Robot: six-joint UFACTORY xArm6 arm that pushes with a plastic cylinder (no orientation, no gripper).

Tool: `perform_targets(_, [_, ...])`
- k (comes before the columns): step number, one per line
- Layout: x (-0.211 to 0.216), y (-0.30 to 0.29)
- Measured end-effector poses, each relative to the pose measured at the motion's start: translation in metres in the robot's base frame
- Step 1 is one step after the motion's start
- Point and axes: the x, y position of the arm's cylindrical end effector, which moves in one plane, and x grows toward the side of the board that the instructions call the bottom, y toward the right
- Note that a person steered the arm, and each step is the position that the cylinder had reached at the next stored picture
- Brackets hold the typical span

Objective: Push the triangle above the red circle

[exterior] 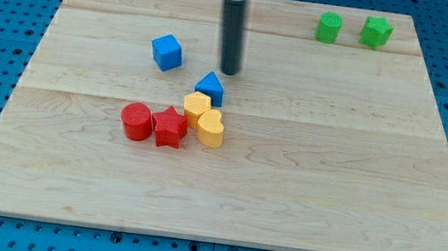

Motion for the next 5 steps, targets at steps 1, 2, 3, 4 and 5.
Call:
perform_targets(1, [0.043, 0.001])
perform_targets(2, [0.047, -0.077])
perform_targets(3, [0.032, -0.103])
perform_targets(4, [-0.040, -0.052])
perform_targets(5, [-0.083, -0.113])
